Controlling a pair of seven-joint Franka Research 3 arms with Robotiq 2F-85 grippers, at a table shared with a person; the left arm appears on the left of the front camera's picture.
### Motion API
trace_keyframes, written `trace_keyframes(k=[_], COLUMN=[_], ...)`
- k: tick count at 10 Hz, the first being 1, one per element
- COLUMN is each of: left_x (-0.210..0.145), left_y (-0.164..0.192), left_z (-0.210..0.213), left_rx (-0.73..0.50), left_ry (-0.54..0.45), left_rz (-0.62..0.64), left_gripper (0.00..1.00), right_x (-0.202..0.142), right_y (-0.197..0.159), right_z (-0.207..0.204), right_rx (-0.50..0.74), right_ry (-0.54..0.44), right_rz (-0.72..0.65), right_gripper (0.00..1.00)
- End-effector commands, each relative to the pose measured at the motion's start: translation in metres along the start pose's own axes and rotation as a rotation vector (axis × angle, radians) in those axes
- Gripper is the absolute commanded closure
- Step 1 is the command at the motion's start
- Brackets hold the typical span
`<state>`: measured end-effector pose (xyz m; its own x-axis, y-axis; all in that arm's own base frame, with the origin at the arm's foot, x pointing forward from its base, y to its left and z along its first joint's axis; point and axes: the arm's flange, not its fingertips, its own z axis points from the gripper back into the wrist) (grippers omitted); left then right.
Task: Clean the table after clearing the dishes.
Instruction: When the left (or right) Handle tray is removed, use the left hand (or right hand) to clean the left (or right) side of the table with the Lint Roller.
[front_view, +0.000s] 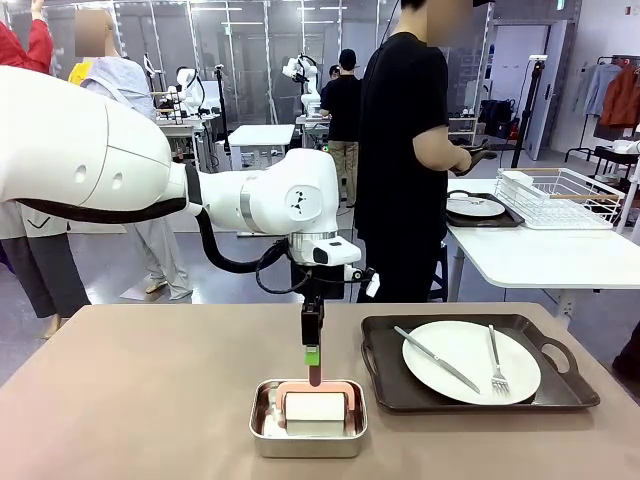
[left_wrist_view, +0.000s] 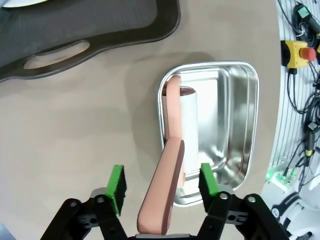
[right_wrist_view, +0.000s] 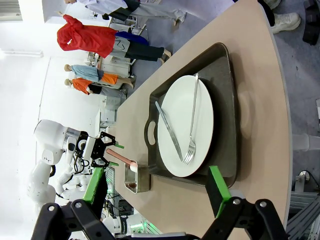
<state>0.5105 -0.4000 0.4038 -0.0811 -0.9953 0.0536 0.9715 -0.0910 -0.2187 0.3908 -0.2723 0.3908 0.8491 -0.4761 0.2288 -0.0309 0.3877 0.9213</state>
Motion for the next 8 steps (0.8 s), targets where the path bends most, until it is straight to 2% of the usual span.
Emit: trace_keyframes(k=[1, 6, 7, 8], left_x=[-0.005, -0.007, -0.006, -0.007], left_y=[-0.010, -0.009, -0.010, -0.013], left_z=[-0.002, 0.004, 0.007, 0.013], left_rx=[0.001, -0.011, -0.011, -0.009], left_ry=[-0.045, -0.018, -0.022, 0.005], left_rz=[0.022, 0.047, 0.045, 0.108], left_gripper=[0.48, 0.95, 1.00, 1.00], right_x=[-0.003, -0.003, -0.003, -0.003], right_y=[0.002, 0.002, 0.002, 0.002], right_z=[0.001, 0.001, 0.001, 0.001], right_rx=[0.009, 0.009, 0.009, 0.009], right_ry=[-0.003, -0.003, -0.003, -0.003], right_rz=[0.003, 0.003, 0.003, 0.003], right_gripper=[0.00, 0.00, 0.00, 0.00])
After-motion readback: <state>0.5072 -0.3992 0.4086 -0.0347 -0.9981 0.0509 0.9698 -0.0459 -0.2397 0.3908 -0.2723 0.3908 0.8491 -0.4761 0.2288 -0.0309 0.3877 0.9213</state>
